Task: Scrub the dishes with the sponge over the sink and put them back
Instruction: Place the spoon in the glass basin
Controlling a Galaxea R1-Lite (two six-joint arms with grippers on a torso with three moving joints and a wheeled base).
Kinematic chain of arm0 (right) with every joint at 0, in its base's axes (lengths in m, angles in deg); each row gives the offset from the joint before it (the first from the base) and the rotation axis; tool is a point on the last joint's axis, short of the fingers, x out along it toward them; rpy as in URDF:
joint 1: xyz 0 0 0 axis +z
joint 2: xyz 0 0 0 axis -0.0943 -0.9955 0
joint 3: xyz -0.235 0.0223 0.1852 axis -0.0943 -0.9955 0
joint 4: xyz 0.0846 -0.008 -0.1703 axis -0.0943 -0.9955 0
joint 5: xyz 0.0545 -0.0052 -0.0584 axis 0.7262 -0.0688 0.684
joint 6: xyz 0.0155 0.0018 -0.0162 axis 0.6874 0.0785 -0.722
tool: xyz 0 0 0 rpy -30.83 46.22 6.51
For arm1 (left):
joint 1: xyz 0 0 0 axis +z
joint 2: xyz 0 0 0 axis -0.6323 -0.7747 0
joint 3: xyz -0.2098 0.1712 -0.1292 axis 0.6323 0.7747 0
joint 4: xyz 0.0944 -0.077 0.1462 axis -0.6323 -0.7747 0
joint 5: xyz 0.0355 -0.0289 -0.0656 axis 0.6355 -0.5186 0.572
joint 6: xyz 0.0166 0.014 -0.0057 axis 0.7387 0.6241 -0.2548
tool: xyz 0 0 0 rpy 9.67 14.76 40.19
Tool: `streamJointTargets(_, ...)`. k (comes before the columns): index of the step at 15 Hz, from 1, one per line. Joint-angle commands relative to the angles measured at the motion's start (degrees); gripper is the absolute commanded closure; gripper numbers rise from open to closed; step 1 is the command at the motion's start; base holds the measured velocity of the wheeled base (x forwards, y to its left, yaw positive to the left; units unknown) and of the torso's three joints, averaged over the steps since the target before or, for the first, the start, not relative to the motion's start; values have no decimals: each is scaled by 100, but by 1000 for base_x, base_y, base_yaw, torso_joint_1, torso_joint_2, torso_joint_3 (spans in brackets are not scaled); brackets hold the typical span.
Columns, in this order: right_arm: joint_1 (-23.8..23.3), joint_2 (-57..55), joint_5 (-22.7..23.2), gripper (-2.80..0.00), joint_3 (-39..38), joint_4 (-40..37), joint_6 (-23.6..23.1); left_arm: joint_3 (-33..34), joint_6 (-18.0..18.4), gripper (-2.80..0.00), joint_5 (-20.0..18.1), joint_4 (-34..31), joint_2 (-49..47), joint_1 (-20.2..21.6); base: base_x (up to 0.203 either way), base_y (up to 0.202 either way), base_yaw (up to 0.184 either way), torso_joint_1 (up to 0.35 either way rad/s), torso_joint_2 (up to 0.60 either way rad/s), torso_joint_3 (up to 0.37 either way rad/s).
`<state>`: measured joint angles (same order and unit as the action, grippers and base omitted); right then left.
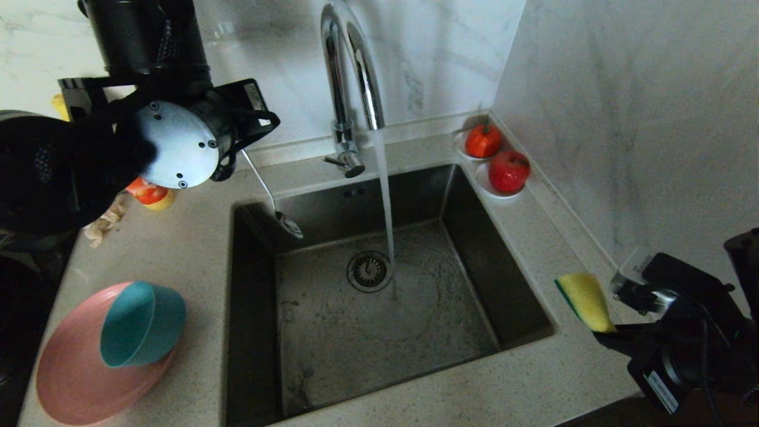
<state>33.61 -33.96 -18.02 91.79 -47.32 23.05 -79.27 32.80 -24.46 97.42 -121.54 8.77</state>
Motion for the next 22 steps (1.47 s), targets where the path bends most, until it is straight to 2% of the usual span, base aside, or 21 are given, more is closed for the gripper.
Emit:
streamJointTargets(1,2,41,-4,0,-42,-8,-14,285,1,0,131,14,367,349,0,0,0,0,0,0)
streamJointTargets(5,2,-11,-4,0,-47,-7,-25,306,-2,0,145,-152,736,1224,0,0,0,0,0,0)
streamJointTargets(7,2,-61,-4,0,-112,1,-17,298,-53,0,127,-159,854,1446,0,0,0,0,0,0)
streamJointTargets(10,2,-61,-4,0,-86,1,-34,210,-53,0,155,-172,1015,1515,0,0,0,0,0,0)
streamJointTargets(15,2,-70,5,0,-154,1,-24,278,-52,0,142,-388,1242,2400,0,0,0,0,0,0)
streamJointTargets(17,2,-79,5,0,-174,10,-25,341,-42,0,149,-521,1530,2522,0,0,0,0,0,0)
streamJointTargets(22,2,-61,5,0,-218,10,-9,877,-4,0,126,-724,2229,3338,0,0,0,0,0,0)
